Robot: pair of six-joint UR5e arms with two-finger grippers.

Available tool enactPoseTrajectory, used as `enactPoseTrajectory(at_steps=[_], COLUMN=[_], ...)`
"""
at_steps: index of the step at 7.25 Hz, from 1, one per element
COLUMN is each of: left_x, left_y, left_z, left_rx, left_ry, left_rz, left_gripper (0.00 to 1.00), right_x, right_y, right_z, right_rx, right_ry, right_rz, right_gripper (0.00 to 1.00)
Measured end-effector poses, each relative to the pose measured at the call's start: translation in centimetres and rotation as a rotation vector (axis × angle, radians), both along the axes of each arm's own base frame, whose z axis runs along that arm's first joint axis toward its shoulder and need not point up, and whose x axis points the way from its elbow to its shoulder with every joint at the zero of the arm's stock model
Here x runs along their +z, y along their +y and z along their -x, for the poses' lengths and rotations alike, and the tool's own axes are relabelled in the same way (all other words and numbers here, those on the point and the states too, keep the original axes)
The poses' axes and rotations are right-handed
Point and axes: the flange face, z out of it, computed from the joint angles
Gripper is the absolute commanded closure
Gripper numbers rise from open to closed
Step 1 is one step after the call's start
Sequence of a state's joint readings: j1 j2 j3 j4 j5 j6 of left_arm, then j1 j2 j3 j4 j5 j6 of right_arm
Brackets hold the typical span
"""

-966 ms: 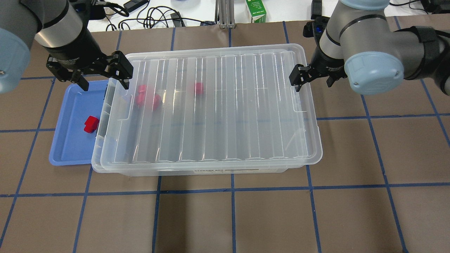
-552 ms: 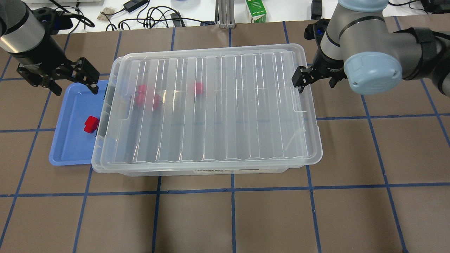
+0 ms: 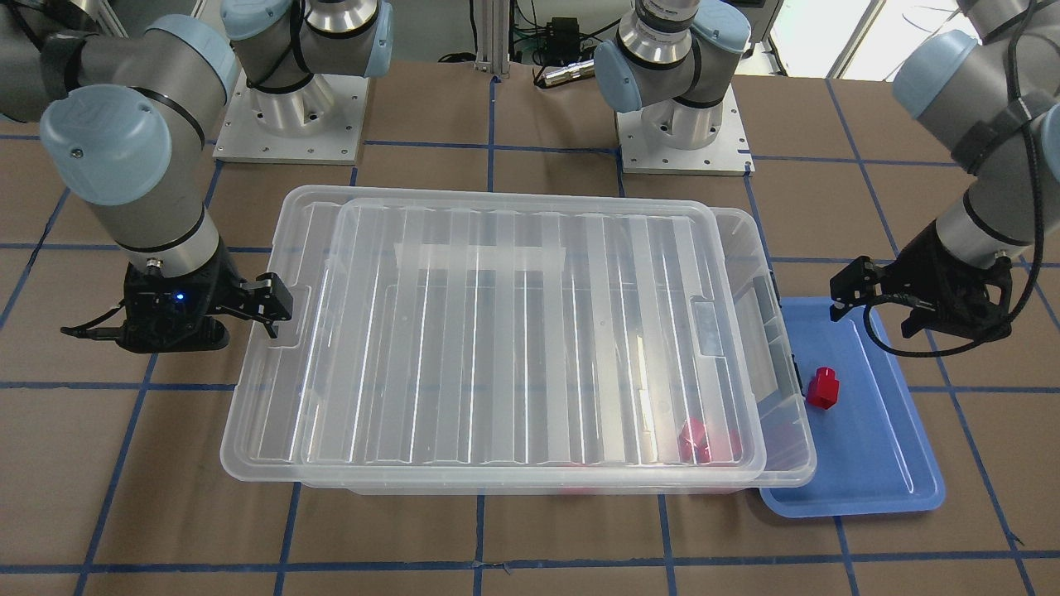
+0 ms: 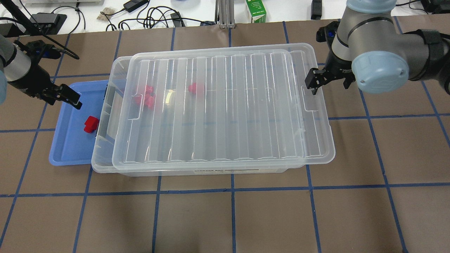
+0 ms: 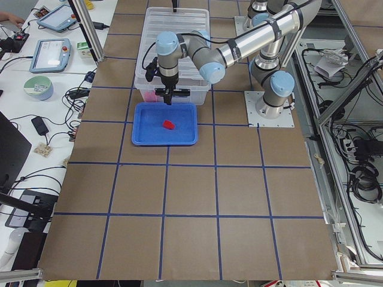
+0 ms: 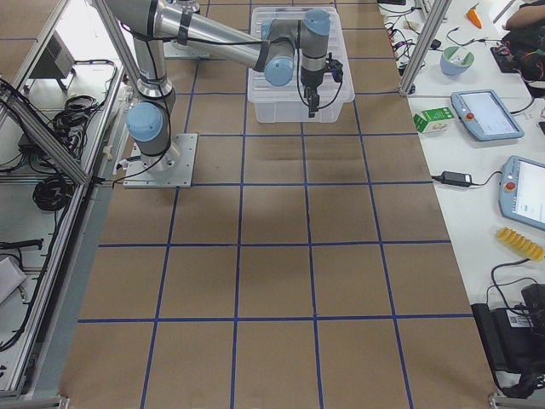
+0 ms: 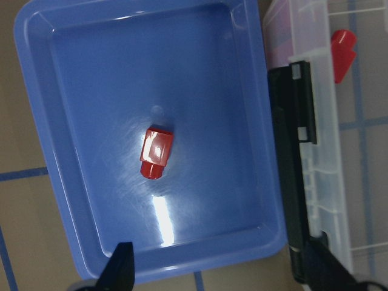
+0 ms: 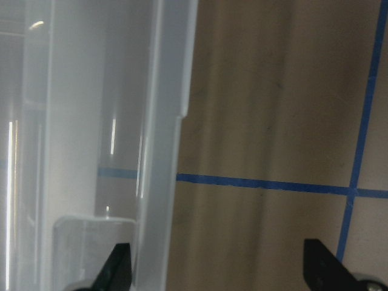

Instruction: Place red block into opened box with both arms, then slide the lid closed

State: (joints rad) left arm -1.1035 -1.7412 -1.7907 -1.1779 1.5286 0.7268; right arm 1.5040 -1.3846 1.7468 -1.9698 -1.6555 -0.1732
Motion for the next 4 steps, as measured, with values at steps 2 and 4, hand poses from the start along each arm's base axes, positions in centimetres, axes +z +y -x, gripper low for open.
enactPoseTrajectory(at_steps=[2, 4], left_x=[-5.6, -9.3], left_y=[0.0, 0.1], left_z=[-2.4, -2.7], left_rx=[-0.026, -0.022], left_ry=[0.009, 0.027], left_rz=[-0.009, -0.028], left_gripper=[0.00, 0.02], right_x=[0.2, 0.5], right_y=[-0.2, -0.4], right_z=[2.0, 5.0], right_rx=[-0.008, -0.006], right_ry=[0.029, 0.041], right_rz=[-0.003, -0.006], right_gripper=[0.00, 0.00])
